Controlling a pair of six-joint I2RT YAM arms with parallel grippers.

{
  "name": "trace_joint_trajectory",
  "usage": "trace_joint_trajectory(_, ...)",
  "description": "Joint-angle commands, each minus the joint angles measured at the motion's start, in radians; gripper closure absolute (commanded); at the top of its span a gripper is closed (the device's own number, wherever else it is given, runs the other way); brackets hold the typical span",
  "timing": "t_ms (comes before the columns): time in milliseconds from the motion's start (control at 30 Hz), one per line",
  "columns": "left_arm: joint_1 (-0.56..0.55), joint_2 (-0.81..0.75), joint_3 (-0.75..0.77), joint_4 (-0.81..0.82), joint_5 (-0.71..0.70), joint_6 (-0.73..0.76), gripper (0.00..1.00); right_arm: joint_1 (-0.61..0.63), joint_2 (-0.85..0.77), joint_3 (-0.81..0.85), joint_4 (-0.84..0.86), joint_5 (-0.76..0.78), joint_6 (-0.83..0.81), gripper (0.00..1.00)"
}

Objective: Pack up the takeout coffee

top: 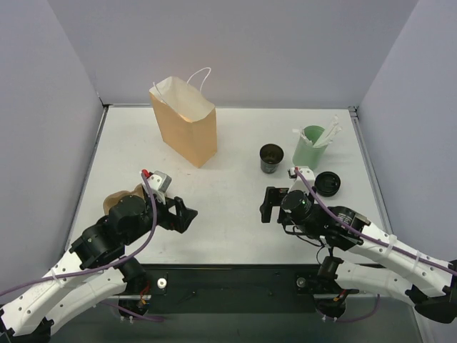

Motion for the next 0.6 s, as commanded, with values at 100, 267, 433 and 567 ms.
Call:
trace_joint_trajectory(100, -0.013, -0.023, 0.025, 0.013, -0.023, -0.008, 0.07, 0.0, 0.061, 0.096, -0.023, 0.204, -0.096, 0.01)
trace_joint_trajectory(267, -0.018, -0.023, 0.025, 0.013, -0.026, -0.011, 0.07, -0.237, 0.169, 0.186, -0.017, 0.174, -0.169, 0.04)
trace_joint_trajectory(433, -0.033, -0.023, 0.025, 0.012, -0.028, -0.015, 0.07, -0.42, 0.363, 0.324, 0.02, 0.047, -0.253, 0.22)
trace_joint_trajectory(567, -0.036, -0.026, 0.025, 0.012, -0.026, -0.017, 0.07, -0.509, 0.52, 0.426, 0.04, 0.002, -0.276, 0.44)
